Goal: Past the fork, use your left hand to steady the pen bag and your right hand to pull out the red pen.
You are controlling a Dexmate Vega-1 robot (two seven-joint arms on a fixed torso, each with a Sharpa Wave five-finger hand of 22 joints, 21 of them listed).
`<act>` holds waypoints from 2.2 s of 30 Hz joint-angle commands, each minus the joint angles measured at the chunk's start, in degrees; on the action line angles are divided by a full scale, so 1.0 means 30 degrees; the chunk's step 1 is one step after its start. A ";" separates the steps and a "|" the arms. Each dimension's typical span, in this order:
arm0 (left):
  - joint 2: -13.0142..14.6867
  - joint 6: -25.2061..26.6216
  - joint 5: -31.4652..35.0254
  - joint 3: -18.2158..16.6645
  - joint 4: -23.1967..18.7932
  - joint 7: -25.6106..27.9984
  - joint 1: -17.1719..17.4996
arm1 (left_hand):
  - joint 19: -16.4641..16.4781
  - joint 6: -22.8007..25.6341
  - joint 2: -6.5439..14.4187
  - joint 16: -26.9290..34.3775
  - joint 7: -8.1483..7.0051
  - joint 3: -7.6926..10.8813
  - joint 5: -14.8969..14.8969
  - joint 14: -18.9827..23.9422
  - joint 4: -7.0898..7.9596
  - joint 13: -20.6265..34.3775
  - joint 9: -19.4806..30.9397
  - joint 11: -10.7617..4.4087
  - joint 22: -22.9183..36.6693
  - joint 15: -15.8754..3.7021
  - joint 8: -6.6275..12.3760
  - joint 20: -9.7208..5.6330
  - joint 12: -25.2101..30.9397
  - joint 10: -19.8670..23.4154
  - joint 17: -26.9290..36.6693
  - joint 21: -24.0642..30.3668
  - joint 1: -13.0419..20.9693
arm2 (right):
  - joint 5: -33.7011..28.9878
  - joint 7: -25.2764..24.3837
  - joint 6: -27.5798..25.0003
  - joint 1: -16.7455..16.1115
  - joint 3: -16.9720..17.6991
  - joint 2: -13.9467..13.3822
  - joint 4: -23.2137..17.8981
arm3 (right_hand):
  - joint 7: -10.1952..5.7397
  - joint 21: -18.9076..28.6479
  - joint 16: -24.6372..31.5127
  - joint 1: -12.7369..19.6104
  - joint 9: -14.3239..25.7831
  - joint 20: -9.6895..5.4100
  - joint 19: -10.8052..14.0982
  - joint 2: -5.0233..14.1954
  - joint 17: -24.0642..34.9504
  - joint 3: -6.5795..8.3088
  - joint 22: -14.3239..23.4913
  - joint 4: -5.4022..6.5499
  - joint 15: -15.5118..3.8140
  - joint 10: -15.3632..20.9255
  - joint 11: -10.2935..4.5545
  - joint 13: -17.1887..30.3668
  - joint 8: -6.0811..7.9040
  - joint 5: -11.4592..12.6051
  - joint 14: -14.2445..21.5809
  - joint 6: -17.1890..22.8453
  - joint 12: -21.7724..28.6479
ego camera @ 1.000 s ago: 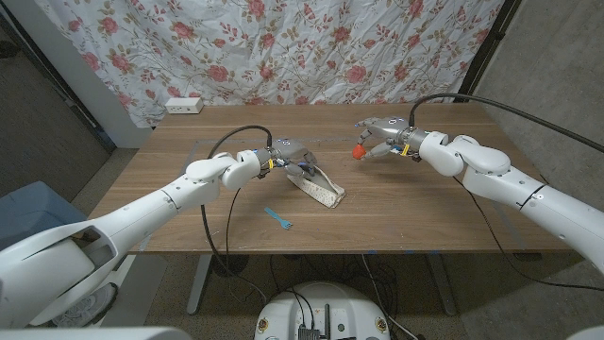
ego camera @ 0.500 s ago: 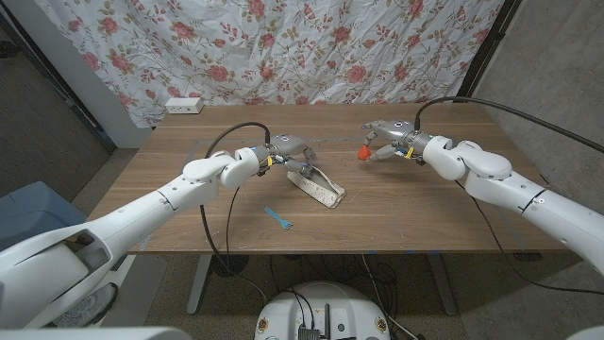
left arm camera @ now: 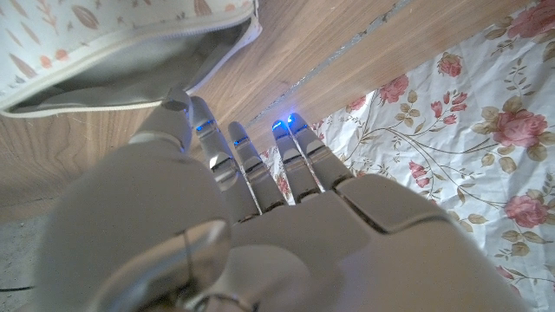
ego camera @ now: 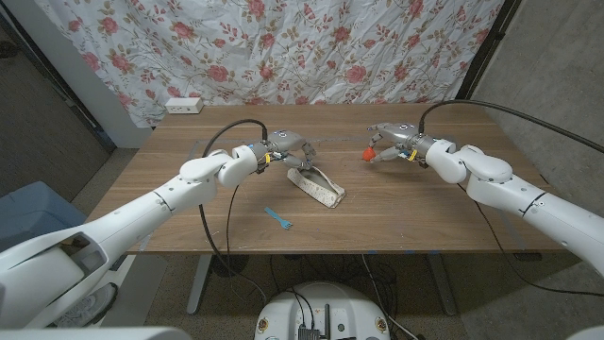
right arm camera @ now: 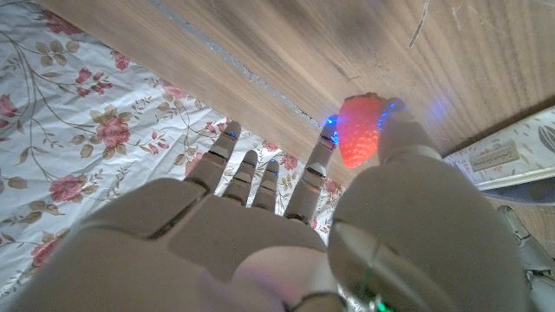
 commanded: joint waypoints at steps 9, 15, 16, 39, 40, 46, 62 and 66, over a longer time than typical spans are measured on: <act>-0.0271 0.1368 -0.0912 -0.0805 -0.0112 0.0991 0.0630 | 0.0015 -0.0522 -0.0143 -0.0040 -0.0216 -0.0232 -0.0052 0.0169 0.0169 0.0023 0.0034 0.0123 0.0092 -0.2660 -0.0381 0.0049 -0.0109 -0.0208 0.0055 0.0040 -0.0259 | -0.0149 -0.0760 -0.0585 0.0345 -0.0864 0.0471 0.1461 | -0.0047 0.0117 0.0149 0.0023 0.0051 -0.0091 0.0236 0.0219 0.0104 -0.0092 0.0027 -0.0031 -0.0116 0.0157 0.0112 0.0099 0.0127 -0.0005 0.0254 0.0193 -0.0078; -0.0306 0.2045 -0.1229 -0.0881 -0.0266 0.0801 0.0725 | -0.0112 -0.0797 -0.0138 -0.0118 -0.0221 -0.0319 -0.0051 -0.0003 0.0244 0.0024 0.0042 0.0108 0.0096 -0.2652 -0.0503 0.0103 -0.0165 -0.0362 0.0057 -0.0010 -0.0456 | -0.0287 -0.1032 -0.0610 0.0496 -0.1138 0.0603 0.1831 | -0.0046 0.0116 0.0178 0.0019 0.0054 -0.0104 0.0258 0.0209 0.0118 -0.0114 0.0027 -0.0036 -0.0156 0.0179 0.0109 0.0100 0.0125 -0.0011 0.0315 0.0165 -0.0078; -0.0340 0.2163 -0.1347 -0.0933 -0.0273 0.0861 0.0781 | -0.0147 -0.0822 -0.0136 -0.0124 -0.0224 -0.0331 -0.0051 -0.0017 0.0256 0.0024 0.0043 0.0108 0.0096 -0.2635 -0.0512 0.0117 -0.0175 -0.0393 0.0057 -0.0024 -0.0485 | -0.0294 -0.1093 -0.0676 0.0493 -0.1161 0.0639 0.1873 | -0.0045 0.0116 0.0181 0.0018 0.0055 -0.0107 0.0263 0.0204 0.0121 -0.0119 0.0027 -0.0038 -0.0162 0.0193 0.0106 0.0101 0.0125 -0.0012 0.0320 0.0160 -0.0074; -0.0344 0.5012 -0.3513 -0.2154 -0.1171 0.2423 0.2110 | -0.0284 -0.1437 -0.0046 -0.0174 -0.0142 -0.0464 -0.0032 -0.0236 0.0343 0.0027 0.0064 0.0164 0.0100 -0.2418 -0.0657 0.0202 -0.0257 -0.0836 0.0049 -0.0060 -0.0840 | -0.0323 -0.1586 -0.1149 0.0711 -0.1857 0.0960 0.2760 | -0.0031 0.0145 0.0283 -0.0057 -0.0008 -0.0263 0.0519 -0.0155 0.0185 -0.0373 0.0032 -0.0109 -0.0249 0.0367 0.0107 0.0113 -0.0178 -0.0008 0.0561 -0.0638 -0.0075; -0.0333 0.5066 -0.3618 -0.2208 -0.1184 0.2520 0.2151 | -0.0283 -0.1465 -0.0042 -0.0175 -0.0126 -0.0466 -0.0032 -0.0242 0.0343 0.0027 0.0065 0.0167 0.0100 -0.2429 -0.0663 0.0200 -0.0256 -0.0842 0.0048 -0.0058 -0.0847 | -0.0314 -0.1590 -0.1149 0.0732 -0.1879 0.0972 0.2790 | -0.0031 0.0146 0.0287 -0.0059 -0.0010 -0.0263 0.0527 -0.0163 0.0186 -0.0379 0.0032 -0.0109 -0.0240 0.0351 0.0103 0.0113 -0.0187 -0.0007 0.0571 -0.0661 -0.0083; -0.0369 0.5786 -0.4009 -0.2416 -0.1372 0.3013 0.2403 | -0.0316 -0.1628 0.0011 -0.0170 -0.0112 -0.0505 -0.0033 -0.0276 0.0394 0.0030 0.0071 0.0187 0.0103 -0.2371 -0.0677 0.0256 -0.0258 -0.0926 0.0054 -0.0063 -0.0989 | -0.0226 -0.1386 -0.1192 0.0880 -0.2013 0.1029 0.2871 | -0.0007 0.0117 0.0267 -0.0122 -0.0066 -0.0202 0.0532 -0.0317 0.0219 -0.0498 0.0037 -0.0108 -0.0180 0.0052 0.0176 0.0123 -0.0431 0.0015 0.0518 -0.1243 -0.0214; -0.0783 0.6712 -0.5649 -0.2846 -0.1064 0.4477 0.2959 | -0.0353 -0.1831 0.0132 -0.0169 -0.0034 -0.0508 -0.0018 -0.0316 0.0379 0.0040 0.0085 0.0221 0.0108 -0.2306 -0.0650 0.0349 -0.0207 -0.0949 0.0032 -0.0058 -0.1092 | -0.0001 -0.0017 -0.1572 0.1150 -0.2160 0.0923 0.2431 | 0.0000 -0.0041 -0.0044 -0.0879 -0.0575 0.0235 -0.0034 -0.0912 0.0386 -0.1128 0.0060 0.0089 0.0335 -0.1201 0.0487 0.0193 -0.2262 0.0567 -0.0108 -0.5246 -0.0485; -0.0876 0.6734 -0.6330 -0.3023 -0.0887 0.4773 0.3115 | -0.0382 -0.1977 0.0108 -0.0197 -0.0018 -0.0538 -0.0023 -0.0384 0.0373 0.0042 0.0088 0.0226 0.0110 -0.2250 -0.0671 0.0356 -0.0220 -0.1033 0.0021 -0.0062 -0.1172 | 0.0126 0.0410 -0.1612 0.1262 -0.2155 0.0885 0.2341 | 0.0021 -0.0070 -0.0195 -0.1138 -0.0679 0.0364 -0.0255 -0.1021 0.0431 -0.1295 0.0058 0.0143 0.0591 -0.1726 0.0601 0.0207 -0.2694 0.0735 -0.0449 -0.6171 -0.0548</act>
